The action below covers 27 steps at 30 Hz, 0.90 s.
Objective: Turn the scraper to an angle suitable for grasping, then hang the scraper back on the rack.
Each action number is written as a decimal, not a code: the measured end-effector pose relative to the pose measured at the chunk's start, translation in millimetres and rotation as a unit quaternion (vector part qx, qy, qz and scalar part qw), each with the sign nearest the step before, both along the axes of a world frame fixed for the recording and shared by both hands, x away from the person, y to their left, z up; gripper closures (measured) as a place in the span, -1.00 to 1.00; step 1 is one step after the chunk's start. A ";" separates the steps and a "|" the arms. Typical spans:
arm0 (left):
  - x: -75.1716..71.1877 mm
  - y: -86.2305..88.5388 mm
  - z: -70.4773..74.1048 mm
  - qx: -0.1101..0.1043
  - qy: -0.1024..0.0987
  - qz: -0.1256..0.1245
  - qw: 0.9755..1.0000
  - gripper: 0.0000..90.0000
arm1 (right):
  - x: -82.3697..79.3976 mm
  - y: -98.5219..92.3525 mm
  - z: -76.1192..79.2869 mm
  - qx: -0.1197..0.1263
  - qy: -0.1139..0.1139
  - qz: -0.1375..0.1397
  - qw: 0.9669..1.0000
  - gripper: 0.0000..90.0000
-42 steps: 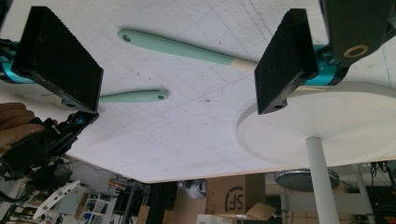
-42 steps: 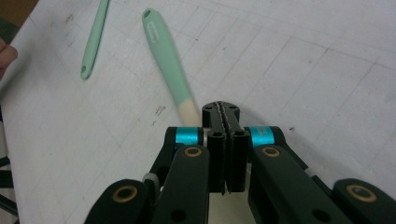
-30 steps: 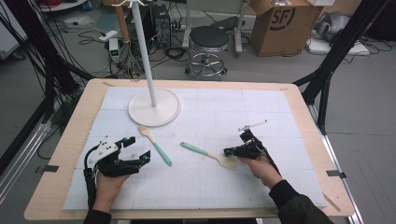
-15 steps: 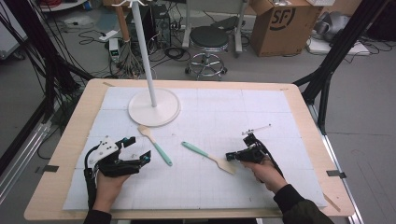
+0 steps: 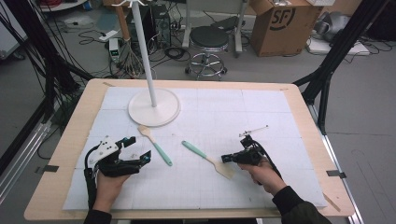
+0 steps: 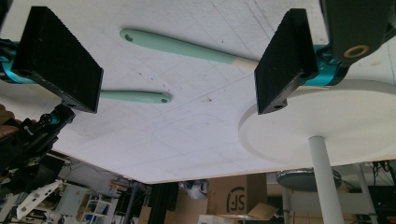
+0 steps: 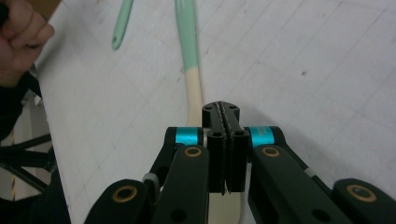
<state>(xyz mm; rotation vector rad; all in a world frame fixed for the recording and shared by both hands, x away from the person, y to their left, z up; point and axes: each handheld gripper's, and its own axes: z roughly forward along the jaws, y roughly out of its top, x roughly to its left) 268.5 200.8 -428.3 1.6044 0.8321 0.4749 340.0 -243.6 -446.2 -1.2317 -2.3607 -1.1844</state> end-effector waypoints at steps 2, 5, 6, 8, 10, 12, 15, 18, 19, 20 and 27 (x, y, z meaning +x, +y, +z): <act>0.1 -0.1 -0.2 0.001 0.001 -0.001 1.000 -0.64 | 1.0 -0.9 0.9 0.006 -0.002 -0.003 1.000 0.78; 0.5 -0.1 -0.4 0.001 0.001 0.000 1.000 -0.64 | 1.8 0.3 1.2 0.021 -0.001 -0.004 1.000 0.55; 0.7 0.2 -0.5 0.002 0.001 -0.001 1.000 -0.64 | 1.9 1.4 1.6 0.027 -0.006 -0.003 1.000 0.47; 0.8 0.5 -0.5 0.002 0.001 0.000 1.000 -0.64 | 2.3 3.4 2.3 0.030 -0.012 0.002 0.999 0.41; 0.8 0.5 -0.5 0.002 0.001 0.000 1.000 -0.64 | 2.5 7.0 3.4 0.029 -0.016 0.003 0.999 0.32; 0.4 0.1 -0.5 0.002 0.001 0.001 1.000 -0.64 | 3.6 11.4 3.9 0.032 -0.019 0.008 0.999 0.32; 0.4 0.4 -0.6 0.002 0.002 0.001 1.000 -0.64 | 5.7 20.8 6.4 0.041 -0.030 0.008 0.999 0.31; 0.3 0.9 -0.9 -0.001 0.001 0.002 1.000 -0.64 | 10.4 31.7 6.8 0.038 -0.032 0.014 0.999 0.31; 0.5 1.6 -0.8 0.000 0.001 0.002 1.000 -0.64 | 12.1 34.7 5.8 0.038 -0.031 0.015 0.999 0.35; 0.6 2.2 -1.0 -0.002 0.001 0.002 1.000 -0.64 | 13.3 37.3 4.5 0.037 -0.029 0.018 0.999 0.39; 0.5 2.8 -0.8 -0.001 0.000 0.003 1.000 -0.64 | 14.4 48.6 -2.0 0.025 -0.020 0.030 0.999 0.45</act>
